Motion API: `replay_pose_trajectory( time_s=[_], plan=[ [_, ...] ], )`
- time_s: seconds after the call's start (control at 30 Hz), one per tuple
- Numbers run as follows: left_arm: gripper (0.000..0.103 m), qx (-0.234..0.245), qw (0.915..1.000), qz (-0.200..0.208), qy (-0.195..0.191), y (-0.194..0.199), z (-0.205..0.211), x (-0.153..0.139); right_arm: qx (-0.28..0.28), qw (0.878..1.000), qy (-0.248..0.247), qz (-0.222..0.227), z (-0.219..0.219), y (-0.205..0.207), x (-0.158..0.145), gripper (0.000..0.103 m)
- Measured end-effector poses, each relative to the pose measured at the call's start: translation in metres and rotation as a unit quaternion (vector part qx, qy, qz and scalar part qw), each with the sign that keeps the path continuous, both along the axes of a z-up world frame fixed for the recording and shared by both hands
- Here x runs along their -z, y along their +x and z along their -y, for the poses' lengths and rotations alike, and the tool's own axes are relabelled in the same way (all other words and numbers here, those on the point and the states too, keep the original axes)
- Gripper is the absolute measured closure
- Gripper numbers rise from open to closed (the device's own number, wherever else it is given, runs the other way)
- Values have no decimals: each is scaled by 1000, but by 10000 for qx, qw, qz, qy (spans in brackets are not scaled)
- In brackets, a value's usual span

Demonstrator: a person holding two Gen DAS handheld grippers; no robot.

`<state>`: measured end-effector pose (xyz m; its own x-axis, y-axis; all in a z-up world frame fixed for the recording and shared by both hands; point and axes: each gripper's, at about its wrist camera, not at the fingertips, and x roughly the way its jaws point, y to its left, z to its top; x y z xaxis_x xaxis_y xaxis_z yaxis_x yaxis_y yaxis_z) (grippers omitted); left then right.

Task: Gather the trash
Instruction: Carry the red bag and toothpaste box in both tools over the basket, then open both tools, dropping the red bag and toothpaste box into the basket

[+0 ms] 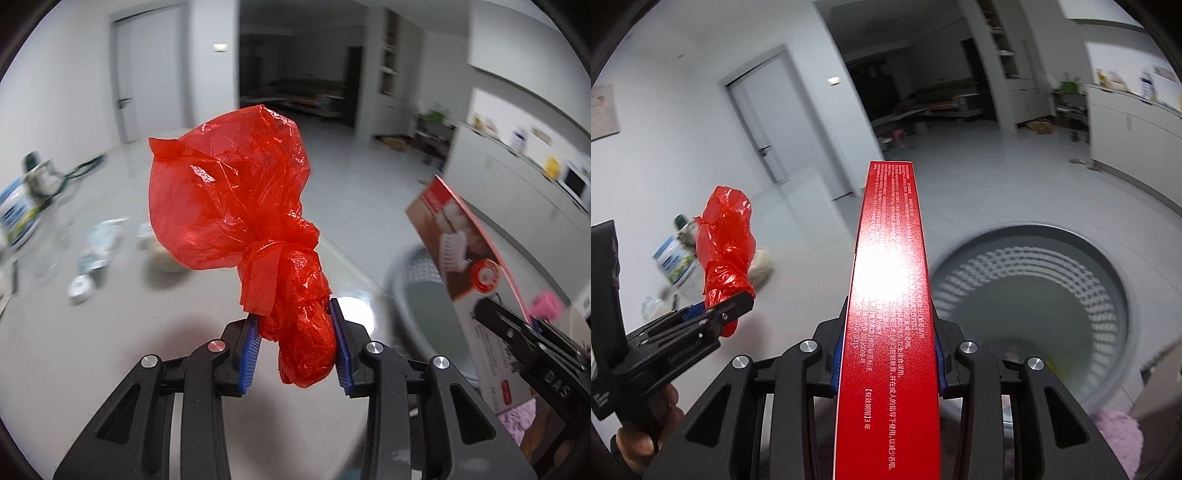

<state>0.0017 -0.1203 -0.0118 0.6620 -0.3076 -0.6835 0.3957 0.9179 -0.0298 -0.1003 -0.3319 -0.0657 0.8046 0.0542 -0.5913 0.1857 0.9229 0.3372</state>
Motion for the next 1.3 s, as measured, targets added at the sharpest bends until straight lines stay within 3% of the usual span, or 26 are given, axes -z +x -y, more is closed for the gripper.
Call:
replay_pose_trajectory(
  time_s=[0.27, 0.57, 0.9, 1.03, 1.3],
  plan=[
    [69, 1043, 9936, -355, 252, -12, 86, 28, 731, 9967, 144, -322, 65, -28, 24, 69],
    [68, 1721, 9816, -708, 431, -15, 145, 55, 951, 9928, 186, -705, 89, -42, 39, 69],
    [65, 1852, 9784, -792, 462, -13, 160, 62, 1022, 9910, 209, -835, 103, -42, 43, 69],
    [45, 1790, 9801, -749, 414, -14, 150, 62, 1030, 9913, 181, -799, 103, -38, 40, 62],
    [41, 1687, 9819, -770, 381, -12, 139, 61, 1059, 9911, 219, -774, 103, -40, 42, 58]
  ],
)
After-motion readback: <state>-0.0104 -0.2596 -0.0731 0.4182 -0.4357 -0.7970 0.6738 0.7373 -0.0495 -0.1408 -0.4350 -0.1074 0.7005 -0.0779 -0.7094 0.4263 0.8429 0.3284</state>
